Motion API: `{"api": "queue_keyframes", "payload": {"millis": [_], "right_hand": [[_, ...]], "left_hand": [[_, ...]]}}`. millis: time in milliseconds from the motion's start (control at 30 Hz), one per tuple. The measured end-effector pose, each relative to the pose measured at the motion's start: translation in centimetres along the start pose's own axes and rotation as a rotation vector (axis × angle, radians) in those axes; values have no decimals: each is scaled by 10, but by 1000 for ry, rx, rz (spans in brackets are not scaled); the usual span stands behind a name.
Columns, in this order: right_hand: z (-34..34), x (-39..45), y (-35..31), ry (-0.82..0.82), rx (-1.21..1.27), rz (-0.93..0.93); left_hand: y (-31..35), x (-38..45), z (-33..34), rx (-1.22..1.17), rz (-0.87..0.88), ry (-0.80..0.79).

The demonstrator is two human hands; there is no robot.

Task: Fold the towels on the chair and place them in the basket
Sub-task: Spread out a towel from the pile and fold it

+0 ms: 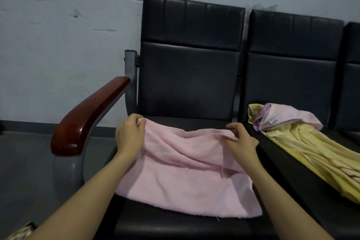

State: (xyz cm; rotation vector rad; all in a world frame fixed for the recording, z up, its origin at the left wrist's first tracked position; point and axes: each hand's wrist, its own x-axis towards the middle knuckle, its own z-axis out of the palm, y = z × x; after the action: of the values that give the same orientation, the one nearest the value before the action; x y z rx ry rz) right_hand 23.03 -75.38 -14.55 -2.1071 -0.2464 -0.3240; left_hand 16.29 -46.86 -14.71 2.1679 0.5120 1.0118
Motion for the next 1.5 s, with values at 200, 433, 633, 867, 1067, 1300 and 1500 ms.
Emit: {"api": "queue_keyframes", "payload": {"millis": [200, 433, 633, 867, 1067, 1300, 1500], "right_hand": [[-24, -8, 7, 75, 10, -30], [-45, -10, -1, 201, 93, -24], [-59, -10, -1, 246, -99, -115], [-75, -6, -27, 406, -115, -128], [-95, 7, -70, 493, 134, -74], [-128, 18, -120, 572, 439, -89], [-133, 12, -132, 550, 666, -51]], "left_hand": [[7, -8, -10, -27, -16, 26], [28, -7, -25, 40, -39, 65], [35, -4, -42, 1, -70, 29], [70, 6, -67, -36, -48, 157], [110, 23, -87, -226, -45, 206], [152, 34, -116, -333, 101, 276], [160, 37, -126, -275, 16, 327]]}}
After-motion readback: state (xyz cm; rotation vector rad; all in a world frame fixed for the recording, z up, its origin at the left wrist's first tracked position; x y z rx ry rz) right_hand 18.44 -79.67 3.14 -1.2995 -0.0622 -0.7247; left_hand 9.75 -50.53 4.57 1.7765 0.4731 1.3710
